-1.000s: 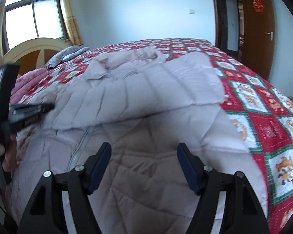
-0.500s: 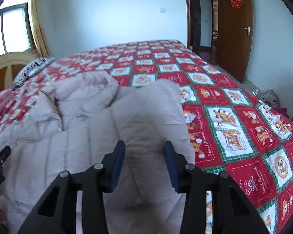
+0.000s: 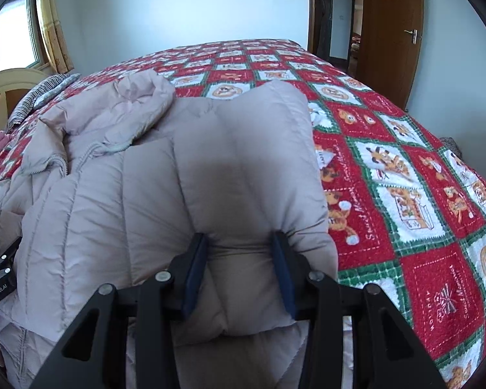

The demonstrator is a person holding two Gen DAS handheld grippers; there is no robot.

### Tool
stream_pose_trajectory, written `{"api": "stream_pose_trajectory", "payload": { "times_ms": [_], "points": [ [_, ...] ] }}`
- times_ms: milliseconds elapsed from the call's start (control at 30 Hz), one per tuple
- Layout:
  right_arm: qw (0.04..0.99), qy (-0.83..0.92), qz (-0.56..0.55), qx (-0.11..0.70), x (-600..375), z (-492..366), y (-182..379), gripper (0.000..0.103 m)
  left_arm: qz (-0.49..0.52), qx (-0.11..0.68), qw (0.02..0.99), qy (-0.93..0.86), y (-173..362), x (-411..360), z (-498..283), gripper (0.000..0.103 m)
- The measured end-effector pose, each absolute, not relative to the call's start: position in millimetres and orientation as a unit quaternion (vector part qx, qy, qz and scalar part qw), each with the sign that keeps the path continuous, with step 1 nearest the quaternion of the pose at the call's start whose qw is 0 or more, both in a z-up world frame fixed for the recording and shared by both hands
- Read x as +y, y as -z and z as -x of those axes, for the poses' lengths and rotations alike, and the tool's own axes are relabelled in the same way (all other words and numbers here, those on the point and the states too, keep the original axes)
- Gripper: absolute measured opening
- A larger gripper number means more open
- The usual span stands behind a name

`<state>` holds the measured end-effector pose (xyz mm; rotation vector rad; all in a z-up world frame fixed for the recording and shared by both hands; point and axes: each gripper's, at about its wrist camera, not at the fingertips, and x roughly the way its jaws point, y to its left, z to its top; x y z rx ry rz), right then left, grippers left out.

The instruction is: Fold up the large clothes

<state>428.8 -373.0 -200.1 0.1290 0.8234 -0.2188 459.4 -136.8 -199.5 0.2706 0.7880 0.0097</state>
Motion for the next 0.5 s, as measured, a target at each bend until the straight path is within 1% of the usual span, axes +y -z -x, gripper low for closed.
{"api": "stream_pose_trajectory", "payload": {
  "times_ms": [100, 167, 200, 233, 267, 300, 433, 467, 500],
  "points": [
    [0.904, 0.116, -0.034, 0.41, -365, -432, 198, 0.045, -0.129, 0.386, 0.913, -0.005, 201, -136, -461, 0.095],
    [0.901, 0.139, -0.013, 0.41, -356, -426, 182, 0.045, -0.126, 0.388, 0.913, -0.004, 202, -135, -462, 0.095],
    [0.907, 0.144, -0.014, 0.396, -351, -419, 171, 0.048, -0.121, 0.389, 0.913, -0.002, 202, -134, -462, 0.095],
    [0.913, 0.142, -0.015, 0.383, -345, -415, 164, 0.053, -0.12, 0.389, 0.913, -0.002, 202, -134, -462, 0.095],
    [0.92, 0.136, -0.012, 0.366, -334, -409, 153, 0.067, -0.118, 0.39, 0.913, -0.002, 202, -134, -463, 0.095],
    [0.925, 0.123, -0.008, 0.359, -323, -407, 147, 0.074, -0.118, 0.39, 0.913, -0.002, 202, -134, -463, 0.096],
    [0.924, 0.065, -0.016, 0.377, -290, -418, 155, 0.072, -0.113, 0.391, 0.913, 0.0, 202, -133, -463, 0.096],
    [0.922, 0.064, -0.017, 0.382, -286, -421, 161, 0.066, -0.11, 0.392, 0.913, 0.002, 202, -133, -464, 0.096],
    [0.918, 0.061, -0.02, 0.392, -283, -425, 173, 0.063, -0.108, 0.393, 0.913, 0.003, 202, -132, -464, 0.096]
  ]
}}
